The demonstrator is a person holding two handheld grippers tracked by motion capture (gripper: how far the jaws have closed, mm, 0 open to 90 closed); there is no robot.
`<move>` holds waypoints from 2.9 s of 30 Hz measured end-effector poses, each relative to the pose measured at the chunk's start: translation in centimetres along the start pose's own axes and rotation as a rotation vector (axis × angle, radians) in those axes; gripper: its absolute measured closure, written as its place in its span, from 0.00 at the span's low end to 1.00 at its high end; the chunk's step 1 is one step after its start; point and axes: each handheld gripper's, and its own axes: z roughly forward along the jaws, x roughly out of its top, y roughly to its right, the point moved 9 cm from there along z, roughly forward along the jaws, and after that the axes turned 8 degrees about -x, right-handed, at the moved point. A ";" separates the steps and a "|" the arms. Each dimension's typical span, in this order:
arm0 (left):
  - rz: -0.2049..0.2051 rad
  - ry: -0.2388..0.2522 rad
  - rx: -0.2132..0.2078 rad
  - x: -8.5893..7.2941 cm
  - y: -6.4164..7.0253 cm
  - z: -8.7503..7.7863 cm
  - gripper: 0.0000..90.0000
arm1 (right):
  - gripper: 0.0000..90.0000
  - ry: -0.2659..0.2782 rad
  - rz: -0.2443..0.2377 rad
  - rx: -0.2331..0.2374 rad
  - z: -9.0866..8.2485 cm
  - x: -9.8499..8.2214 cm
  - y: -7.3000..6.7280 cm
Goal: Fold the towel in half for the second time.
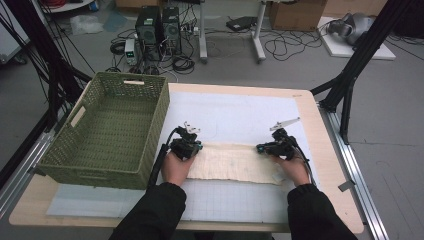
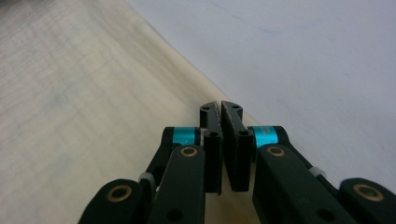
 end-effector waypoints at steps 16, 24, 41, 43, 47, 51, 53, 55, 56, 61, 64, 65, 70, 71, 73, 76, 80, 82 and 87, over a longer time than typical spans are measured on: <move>-0.017 0.074 0.046 0.8 -1.0 -1.8 0.84 | 0.78 0.079 0.021 -0.054 -3.2 -0.9 2.8; -0.080 0.009 0.058 -0.4 -2.4 -1.0 0.72 | 0.67 0.043 0.049 -0.053 -2.2 -0.9 3.8; -0.046 0.062 0.038 0.3 -1.7 -1.2 0.96 | 0.95 -0.011 -0.004 -0.016 -1.9 -1.4 3.0; -0.058 0.113 0.040 1.1 -1.7 -1.6 0.96 | 0.95 0.019 -0.004 -0.031 -2.4 -1.0 3.4; -0.063 0.194 0.050 2.9 -2.0 -2.5 0.96 | 0.95 0.096 0.012 -0.060 -4.0 0.7 4.2; -0.063 0.214 0.043 2.9 -2.0 -2.9 0.96 | 0.95 0.158 0.025 -0.042 -5.2 1.6 4.0; -0.051 0.235 0.037 2.6 -1.7 -3.1 0.96 | 0.95 0.134 0.018 -0.037 -4.8 0.9 3.7; -0.037 0.230 0.037 2.1 -1.5 -3.2 0.96 | 0.95 0.140 0.028 -0.014 -4.8 0.5 3.3; -0.025 0.233 0.038 1.8 -1.4 -3.4 0.96 | 0.95 0.160 0.018 -0.015 -5.0 0.4 3.2; 0.009 0.253 0.020 1.2 -0.4 -4.0 0.96 | 0.95 0.172 -0.002 0.007 -5.5 -0.5 2.3; 0.033 0.250 0.008 0.7 0.2 -4.6 0.96 | 0.95 0.176 -0.016 0.017 -6.0 -1.0 1.8; 0.041 0.248 0.007 0.5 0.3 -4.8 0.96 | 0.95 0.173 -0.021 0.025 -6.2 -1.3 1.6; 0.050 0.222 -0.028 -1.1 1.5 -5.1 0.95 | 0.94 0.164 -0.042 0.047 -6.6 -2.7 0.5; 0.054 0.214 -0.029 -1.5 1.7 -5.1 0.95 | 0.94 0.161 -0.044 0.052 -6.6 -3.0 0.3; 0.047 0.199 -0.049 -2.1 2.0 -5.2 0.95 | 0.94 0.142 -0.054 0.054 -6.5 -3.6 0.0; 0.048 0.181 -0.061 -2.7 2.4 -5.3 0.95 | 0.94 0.130 -0.050 0.063 -6.3 -4.3 -0.2; 0.054 0.146 -0.071 -3.6 2.8 -5.1 0.94 | 0.92 0.103 -0.056 0.078 -5.9 -5.3 -0.5; 0.057 0.139 -0.074 -3.8 2.9 -5.1 0.93 | 0.88 0.098 -0.052 0.085 -5.9 -5.5 -0.6; 0.054 0.129 -0.083 -4.0 3.0 -5.2 0.90 | 0.67 0.141 -0.011 0.094 -7.1 -4.8 -0.2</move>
